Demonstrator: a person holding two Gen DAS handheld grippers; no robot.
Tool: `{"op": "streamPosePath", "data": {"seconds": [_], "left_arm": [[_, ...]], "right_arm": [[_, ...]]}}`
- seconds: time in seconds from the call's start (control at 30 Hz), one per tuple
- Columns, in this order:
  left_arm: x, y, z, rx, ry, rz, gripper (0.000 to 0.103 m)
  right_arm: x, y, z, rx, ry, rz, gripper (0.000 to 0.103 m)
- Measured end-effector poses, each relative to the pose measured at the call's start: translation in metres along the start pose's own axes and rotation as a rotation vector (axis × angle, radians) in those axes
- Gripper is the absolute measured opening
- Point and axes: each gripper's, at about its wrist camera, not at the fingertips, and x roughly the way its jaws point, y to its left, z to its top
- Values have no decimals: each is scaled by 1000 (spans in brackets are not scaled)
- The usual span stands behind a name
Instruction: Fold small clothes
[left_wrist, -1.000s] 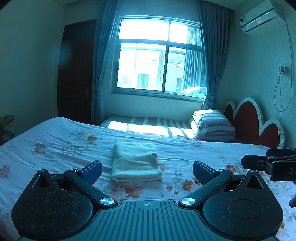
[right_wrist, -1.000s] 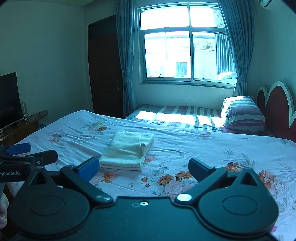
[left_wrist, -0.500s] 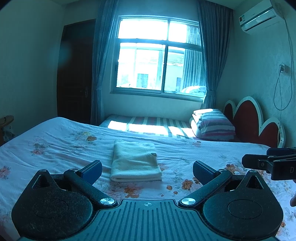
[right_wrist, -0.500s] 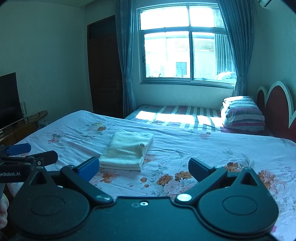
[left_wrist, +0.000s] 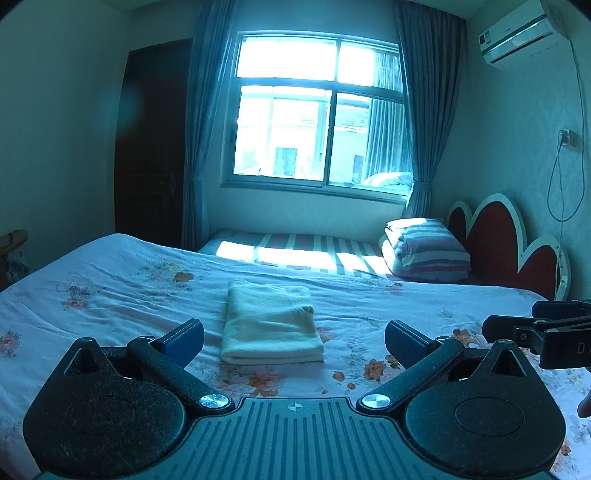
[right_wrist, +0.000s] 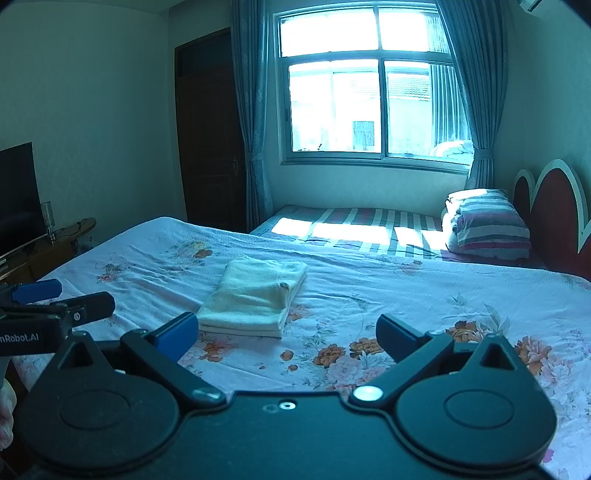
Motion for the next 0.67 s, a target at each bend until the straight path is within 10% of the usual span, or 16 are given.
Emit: {"op": "streamPosePath", "data": {"seconds": [0.67], "left_arm": [[-2,-5,-1,2,-12,3,103]], "right_arm": [[4,-7,-2,0,6,5,102]]}}
